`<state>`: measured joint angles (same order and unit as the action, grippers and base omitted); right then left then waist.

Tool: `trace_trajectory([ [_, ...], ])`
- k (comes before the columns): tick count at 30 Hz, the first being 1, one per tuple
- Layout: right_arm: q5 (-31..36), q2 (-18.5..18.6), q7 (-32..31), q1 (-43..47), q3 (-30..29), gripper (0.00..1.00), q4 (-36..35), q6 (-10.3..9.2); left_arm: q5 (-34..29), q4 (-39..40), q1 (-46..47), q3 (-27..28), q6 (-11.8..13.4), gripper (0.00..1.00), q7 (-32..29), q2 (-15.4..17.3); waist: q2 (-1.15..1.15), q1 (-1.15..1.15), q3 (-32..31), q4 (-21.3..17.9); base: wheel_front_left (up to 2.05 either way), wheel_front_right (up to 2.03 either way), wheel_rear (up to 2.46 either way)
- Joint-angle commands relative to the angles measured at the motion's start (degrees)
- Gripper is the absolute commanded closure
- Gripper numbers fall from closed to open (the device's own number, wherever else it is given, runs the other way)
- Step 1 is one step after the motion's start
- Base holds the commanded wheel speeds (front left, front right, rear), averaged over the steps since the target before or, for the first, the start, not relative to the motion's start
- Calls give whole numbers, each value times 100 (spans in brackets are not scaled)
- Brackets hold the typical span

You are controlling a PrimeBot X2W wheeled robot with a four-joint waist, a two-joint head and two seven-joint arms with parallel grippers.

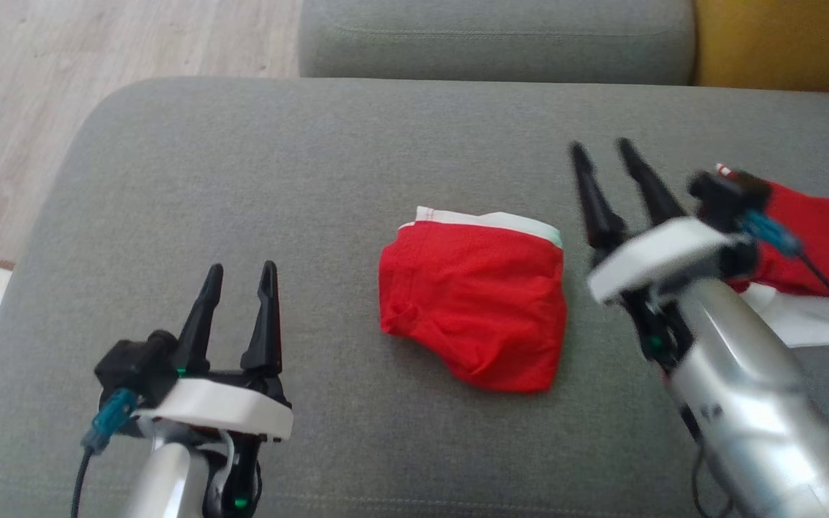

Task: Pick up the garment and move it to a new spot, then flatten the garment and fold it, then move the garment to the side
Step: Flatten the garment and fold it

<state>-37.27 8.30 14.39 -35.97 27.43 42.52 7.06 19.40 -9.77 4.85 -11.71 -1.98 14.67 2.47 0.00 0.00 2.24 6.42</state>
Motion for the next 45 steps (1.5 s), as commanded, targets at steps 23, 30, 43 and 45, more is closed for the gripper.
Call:
trace_trajectory([
  [23, 2941, -541, 61, 3192, -2138, 0, -3157, 43, 9, 351, -66, 100, -86, 0, 33, 41, 0, 0, 43, -435, 0, 0, 0],
  [30, 2971, -541, 61, 3170, -2232, 0, -3186, 43, 24, 350, 19, 80, -104, 0, 33, 41, 0, 0, 114, -325, 0, 0, 0],
  [43, 3205, -542, -24, 2335, -1453, 100, -2594, 43, 171, 298, 287, -181, -104, 0, 33, 41, 0, 0, 601, 513, 0, 0, 0],
  [45, 3282, -542, -57, 2127, -1385, 100, -2261, 43, 195, 278, 324, -231, -100, 0, 33, 41, 0, 0, 688, 699, 0, 0, 0],
])
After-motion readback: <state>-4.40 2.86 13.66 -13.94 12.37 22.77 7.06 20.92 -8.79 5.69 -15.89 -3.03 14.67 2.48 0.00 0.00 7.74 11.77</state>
